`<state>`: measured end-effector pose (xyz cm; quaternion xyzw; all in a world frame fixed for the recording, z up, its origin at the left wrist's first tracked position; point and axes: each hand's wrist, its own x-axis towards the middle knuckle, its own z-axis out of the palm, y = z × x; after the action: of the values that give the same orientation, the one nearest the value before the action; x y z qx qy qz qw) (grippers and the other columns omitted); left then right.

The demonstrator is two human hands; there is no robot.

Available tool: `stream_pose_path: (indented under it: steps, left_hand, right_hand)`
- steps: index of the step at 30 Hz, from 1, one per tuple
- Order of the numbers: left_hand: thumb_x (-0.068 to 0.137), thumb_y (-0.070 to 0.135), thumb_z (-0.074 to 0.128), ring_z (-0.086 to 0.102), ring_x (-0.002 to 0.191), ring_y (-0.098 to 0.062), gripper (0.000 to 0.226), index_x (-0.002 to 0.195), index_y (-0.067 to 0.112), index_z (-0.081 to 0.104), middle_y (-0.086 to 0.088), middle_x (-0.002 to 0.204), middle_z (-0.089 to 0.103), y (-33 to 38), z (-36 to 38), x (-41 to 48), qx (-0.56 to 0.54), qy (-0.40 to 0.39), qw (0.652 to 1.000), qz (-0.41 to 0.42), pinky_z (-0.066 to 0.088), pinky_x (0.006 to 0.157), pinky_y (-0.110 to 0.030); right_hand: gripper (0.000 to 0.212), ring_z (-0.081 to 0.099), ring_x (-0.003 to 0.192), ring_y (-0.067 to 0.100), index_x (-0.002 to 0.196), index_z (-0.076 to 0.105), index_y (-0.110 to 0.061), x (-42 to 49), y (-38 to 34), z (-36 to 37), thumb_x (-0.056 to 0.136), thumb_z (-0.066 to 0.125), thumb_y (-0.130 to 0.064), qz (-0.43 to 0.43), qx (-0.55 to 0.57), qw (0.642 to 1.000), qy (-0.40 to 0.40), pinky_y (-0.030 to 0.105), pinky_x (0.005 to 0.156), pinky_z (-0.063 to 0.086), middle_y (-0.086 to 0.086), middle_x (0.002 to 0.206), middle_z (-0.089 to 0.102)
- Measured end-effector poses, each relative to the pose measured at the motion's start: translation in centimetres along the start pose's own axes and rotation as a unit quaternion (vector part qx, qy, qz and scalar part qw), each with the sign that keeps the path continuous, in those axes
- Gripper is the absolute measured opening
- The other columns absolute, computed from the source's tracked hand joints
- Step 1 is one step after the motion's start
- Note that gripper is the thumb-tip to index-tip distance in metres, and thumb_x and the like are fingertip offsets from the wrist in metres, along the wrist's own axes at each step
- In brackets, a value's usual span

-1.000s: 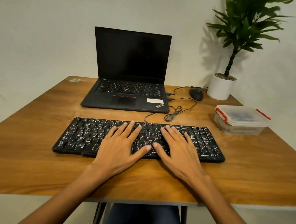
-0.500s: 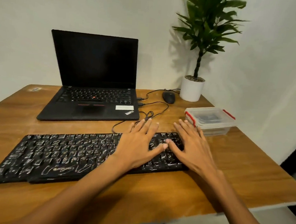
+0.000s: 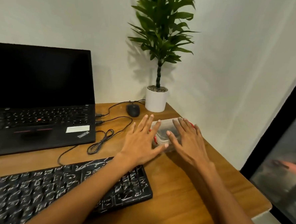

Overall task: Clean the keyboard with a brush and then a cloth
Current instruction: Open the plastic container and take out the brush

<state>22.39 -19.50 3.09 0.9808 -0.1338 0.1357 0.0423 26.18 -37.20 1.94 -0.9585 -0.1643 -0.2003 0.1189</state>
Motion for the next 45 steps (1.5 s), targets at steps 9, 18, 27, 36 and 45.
stream_pose_path:
  steps: [9,18,27,36,45]
  left_hand:
    - [0.084,0.069,0.014,-0.005,0.143,-0.016,0.075,0.147,0.028,0.006,-0.002,0.156,-0.007,0.7,0.4,1.2,-0.079,-0.043,0.995,-0.046,0.001,0.115,-0.040]
    - [0.093,0.033,0.048,0.057,0.097,-0.017,0.041,0.130,0.017,0.040,0.001,0.111,0.059,0.3,0.6,2.2,-0.487,0.008,0.839,-0.242,0.045,0.077,-0.031]
    - [0.096,0.008,0.040,0.056,0.056,-0.010,0.015,0.100,0.004,0.054,-0.006,0.072,0.058,0.6,0.4,3.3,-0.661,-0.026,0.695,-0.283,0.047,0.043,-0.016]
    - [0.096,0.003,0.036,0.058,0.058,-0.010,0.020,0.095,0.002,0.056,-0.009,0.074,0.058,0.3,0.4,2.9,-0.635,-0.020,0.710,-0.303,0.052,0.047,-0.018]
    - [0.092,0.020,0.047,0.054,0.099,-0.018,0.008,0.090,0.018,0.054,-0.006,0.110,0.056,-0.1,0.5,2.3,-0.540,0.039,0.782,-0.309,0.045,0.082,-0.032]
  right_hand:
    - [0.068,0.013,0.144,0.013,0.145,0.028,-0.026,1.5,3.1,0.4,0.088,0.013,-0.060,0.013,0.035,0.999,-0.017,0.039,0.117,0.003,-0.002,0.154,0.024]
    - [0.027,0.063,0.104,0.021,0.118,0.064,-0.019,4.1,6.1,1.2,0.095,0.052,-0.023,0.163,0.398,0.903,0.014,0.042,0.093,0.051,0.002,0.116,0.067]
    - [0.018,0.071,0.079,0.023,0.100,0.070,-0.016,4.4,6.5,2.3,0.094,0.054,-0.023,0.229,0.535,0.812,0.053,0.044,0.072,0.059,0.005,0.092,0.072]
    - [0.013,0.070,0.085,0.029,0.099,0.070,-0.016,5.2,8.1,3.4,0.090,0.060,-0.015,0.291,0.563,0.773,0.034,0.052,0.075,0.057,0.009,0.098,0.071]
    - [0.050,0.070,0.083,0.026,0.085,0.073,-0.023,4.6,8.2,3.5,0.073,0.056,-0.068,0.240,0.504,0.830,0.014,0.049,0.079,0.056,0.003,0.087,0.073]
